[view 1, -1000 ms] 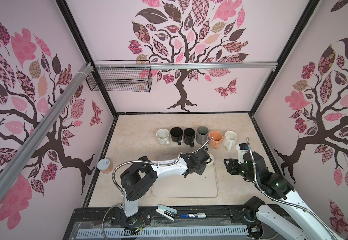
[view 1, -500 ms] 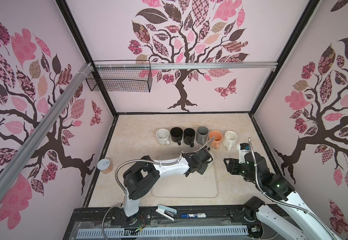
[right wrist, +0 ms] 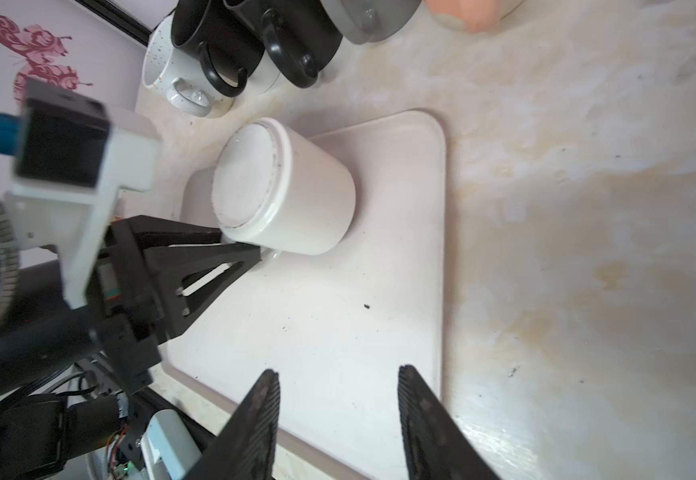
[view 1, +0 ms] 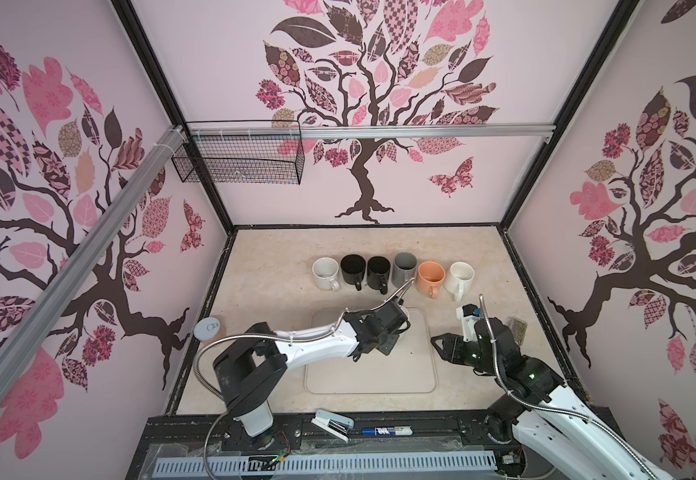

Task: Turn the mug right side up
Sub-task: 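Lift the white mug with the left gripper while the right gripper reaches toward it, then hold the red-lined white mug with the left gripper while the right gripper closes on it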

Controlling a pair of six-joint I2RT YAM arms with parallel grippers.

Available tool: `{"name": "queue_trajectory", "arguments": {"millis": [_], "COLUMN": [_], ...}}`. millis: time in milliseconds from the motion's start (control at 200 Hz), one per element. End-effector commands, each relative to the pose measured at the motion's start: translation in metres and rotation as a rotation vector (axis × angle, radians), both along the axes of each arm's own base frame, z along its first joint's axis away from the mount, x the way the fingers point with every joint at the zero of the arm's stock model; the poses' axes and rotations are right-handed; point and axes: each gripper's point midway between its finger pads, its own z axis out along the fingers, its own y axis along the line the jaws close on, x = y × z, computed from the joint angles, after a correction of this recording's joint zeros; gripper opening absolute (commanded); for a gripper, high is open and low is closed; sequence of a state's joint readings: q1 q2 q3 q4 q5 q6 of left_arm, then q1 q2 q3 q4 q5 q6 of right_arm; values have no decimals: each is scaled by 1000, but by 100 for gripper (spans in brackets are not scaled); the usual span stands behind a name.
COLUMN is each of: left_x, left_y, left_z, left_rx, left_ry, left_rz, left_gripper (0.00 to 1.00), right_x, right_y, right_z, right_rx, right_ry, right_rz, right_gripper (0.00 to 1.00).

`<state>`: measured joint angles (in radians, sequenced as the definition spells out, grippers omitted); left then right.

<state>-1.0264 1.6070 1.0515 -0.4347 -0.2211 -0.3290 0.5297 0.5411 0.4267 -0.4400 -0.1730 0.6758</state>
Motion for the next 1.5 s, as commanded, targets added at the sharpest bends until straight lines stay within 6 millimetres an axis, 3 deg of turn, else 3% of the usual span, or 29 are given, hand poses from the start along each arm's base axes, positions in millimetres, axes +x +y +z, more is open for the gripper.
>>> {"name": "queue_trajectory", "arguments": {"millis": [0,225,295,390,610,1000,1495], "left_x": [4,-11,-14,-15,-20,-25,-28], "left_y": [5,27,35,47,47,43,43], "left_z": [58,142,162,182,202,224,253], "left_rx": [-205,-559,-682,-813,-1025,-1120,-1172], "left_ry": [-97,-137,-118,-105,-11,25,-21], "left_rz": [78,163,190,227,235,216,164], "left_gripper": [0,0,0,0,0,0,0], "right_x": [2,-5,-6,-5,1,6,-7], "right_y": [20,56,59,60,59,77,137], "right_z": [30,20,31,45,88,155,184], "right_rx": [174,565,729,785,848,1002,1075], "right_ry": [-67,22,-1,-41,-164,-221,-158], "right_rz": [38,108,113,132,155,288,497], "right_gripper": [50,48,47,47,47,47,48]}}
